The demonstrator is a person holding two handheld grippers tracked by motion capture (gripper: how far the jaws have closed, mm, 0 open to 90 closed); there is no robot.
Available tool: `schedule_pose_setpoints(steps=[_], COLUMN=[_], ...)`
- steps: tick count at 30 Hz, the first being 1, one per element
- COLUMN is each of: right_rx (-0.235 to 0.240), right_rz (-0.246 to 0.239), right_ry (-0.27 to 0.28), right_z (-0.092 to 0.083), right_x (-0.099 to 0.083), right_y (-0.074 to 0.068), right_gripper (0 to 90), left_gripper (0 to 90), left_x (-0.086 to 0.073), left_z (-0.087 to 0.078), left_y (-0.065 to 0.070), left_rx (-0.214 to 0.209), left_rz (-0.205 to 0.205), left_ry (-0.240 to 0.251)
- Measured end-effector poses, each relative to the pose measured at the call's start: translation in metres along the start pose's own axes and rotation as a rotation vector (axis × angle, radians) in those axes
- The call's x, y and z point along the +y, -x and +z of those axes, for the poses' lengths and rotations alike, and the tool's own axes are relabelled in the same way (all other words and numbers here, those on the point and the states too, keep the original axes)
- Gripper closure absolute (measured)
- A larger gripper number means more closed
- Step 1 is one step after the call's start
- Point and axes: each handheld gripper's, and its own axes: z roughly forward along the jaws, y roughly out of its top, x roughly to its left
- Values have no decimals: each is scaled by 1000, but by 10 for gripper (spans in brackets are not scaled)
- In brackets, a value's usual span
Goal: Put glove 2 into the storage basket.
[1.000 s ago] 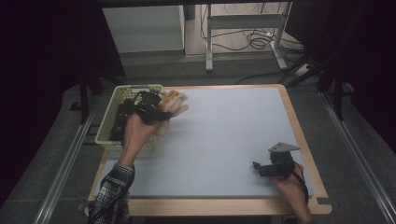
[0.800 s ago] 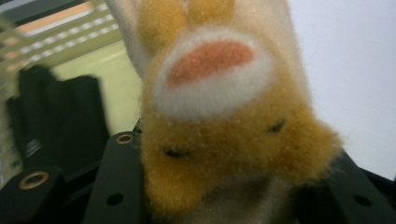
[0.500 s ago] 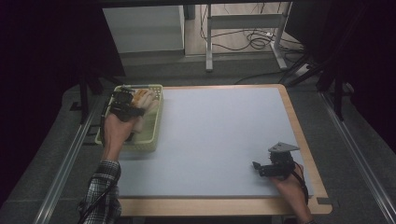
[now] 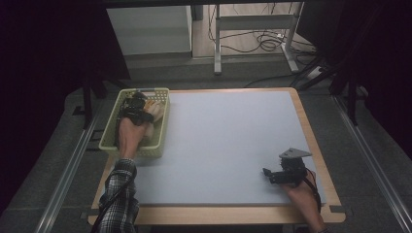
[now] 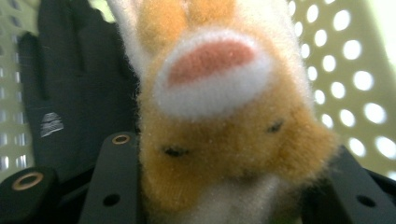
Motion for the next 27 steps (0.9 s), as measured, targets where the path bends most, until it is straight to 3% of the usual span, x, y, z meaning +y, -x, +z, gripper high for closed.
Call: schedule_pose_setpoints(steps=[5,6,7,8,10,12,15,17,20,22,23,25,27], right_rx=[1,1,1,1,1,1,1,1,0,0,0,0,0], right_rz=[1,1,1,1,1,1,1,1,0,0,0,0,1], right_ry=[1,1,1,1,1,1,1,1,1,0,1,0,0], right_z=[0,0,0,0,0,0,0,0,0,0,0,0,0], right_x=[0,0,0,0,0,0,0,0,0,0,0,0,0], right_y=[0,0,0,0,0,0,0,0,0,0,0,0,0], right_gripper=[84,84,84,84,84,84,84,84,84,83,83,83,83], left_gripper=[460,407,287,248,126,102,135,255,445,498,510,469,393], left_x=[6,7,7,7,7,7,5,1,-5,-7,-8,-9,-8], left_z=[19,23,25,25,23,15,-4,-17,-28,-29,-29,-27,-25], left_y=[6,7,7,5,1,-4,-9,-13,-18,-21,-23,-23,-20], left_rx=[-59,-80,-82,-77,-94,-109,-94,-77,-48,-45,-62,-143,-174], left_rz=[0,3,1,0,-30,-30,-26,-18,-12,-13,-13,1,16], left_ry=[-52,-74,-81,-88,-85,-69,-2,58,106,129,140,157,155])
